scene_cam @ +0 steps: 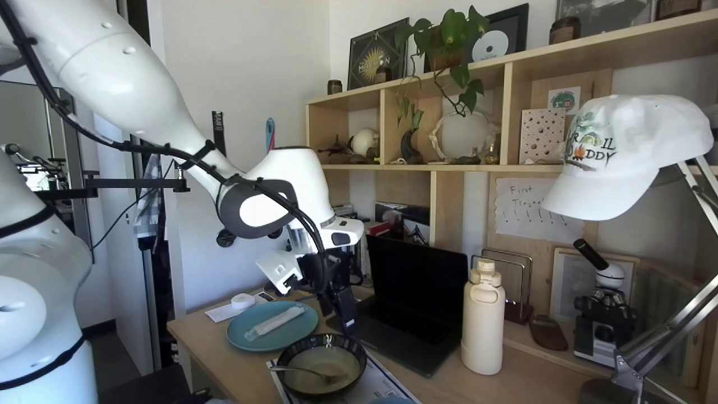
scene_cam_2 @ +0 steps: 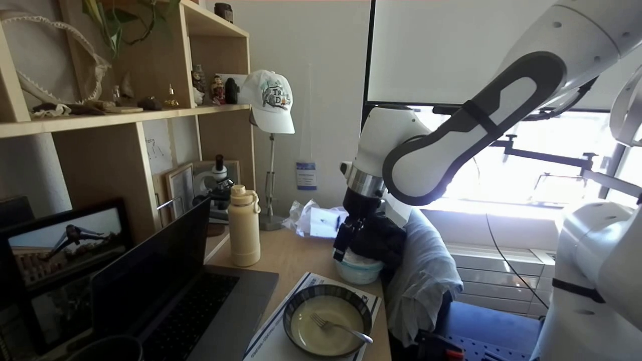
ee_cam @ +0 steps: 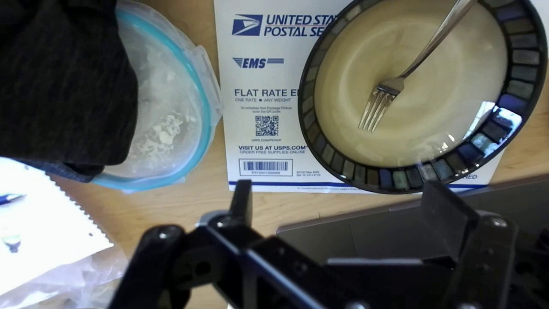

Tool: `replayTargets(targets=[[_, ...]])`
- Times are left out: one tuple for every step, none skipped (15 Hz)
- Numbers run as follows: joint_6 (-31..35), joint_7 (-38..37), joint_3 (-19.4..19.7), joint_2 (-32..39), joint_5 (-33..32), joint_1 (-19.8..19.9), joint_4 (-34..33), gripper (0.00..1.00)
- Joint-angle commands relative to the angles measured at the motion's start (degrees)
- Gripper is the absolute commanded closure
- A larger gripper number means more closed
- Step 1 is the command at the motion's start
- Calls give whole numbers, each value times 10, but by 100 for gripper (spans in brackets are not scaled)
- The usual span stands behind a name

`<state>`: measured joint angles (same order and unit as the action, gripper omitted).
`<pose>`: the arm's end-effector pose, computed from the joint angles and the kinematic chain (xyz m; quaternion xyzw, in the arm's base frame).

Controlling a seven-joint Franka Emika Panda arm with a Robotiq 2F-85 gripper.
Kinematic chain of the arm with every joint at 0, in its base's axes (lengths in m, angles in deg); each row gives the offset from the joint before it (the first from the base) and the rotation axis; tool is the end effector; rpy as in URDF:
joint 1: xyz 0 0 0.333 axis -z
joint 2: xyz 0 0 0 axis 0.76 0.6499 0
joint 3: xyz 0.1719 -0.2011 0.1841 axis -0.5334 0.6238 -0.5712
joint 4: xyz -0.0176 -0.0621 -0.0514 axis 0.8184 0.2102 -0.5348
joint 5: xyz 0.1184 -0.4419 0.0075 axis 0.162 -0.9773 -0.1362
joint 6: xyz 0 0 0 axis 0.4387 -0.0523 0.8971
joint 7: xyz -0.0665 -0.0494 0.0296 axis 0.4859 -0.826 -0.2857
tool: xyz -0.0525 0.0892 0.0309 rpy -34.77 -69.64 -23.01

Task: Put the bowl on the plate

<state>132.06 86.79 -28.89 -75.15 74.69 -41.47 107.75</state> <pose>0.4129 -0.1349 0.2904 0.9897 -0.0657 0.1240 0.0290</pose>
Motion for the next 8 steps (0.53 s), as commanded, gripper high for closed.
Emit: replayTargets(targets=[[69, 36, 14, 60, 51, -16, 0, 0], [87, 44, 15, 76, 65, -20, 0, 0], [110, 55, 18, 94, 81, -26, 0, 0], [132, 68, 24, 110, 107, -38, 0, 0], [151, 82, 28, 128, 129, -47, 0, 0], [170, 105, 42, 142, 167, -71, 0, 0], [186, 123, 44, 157, 198, -80, 0, 0], [195, 150, 49, 167, 241, -97, 0, 0]])
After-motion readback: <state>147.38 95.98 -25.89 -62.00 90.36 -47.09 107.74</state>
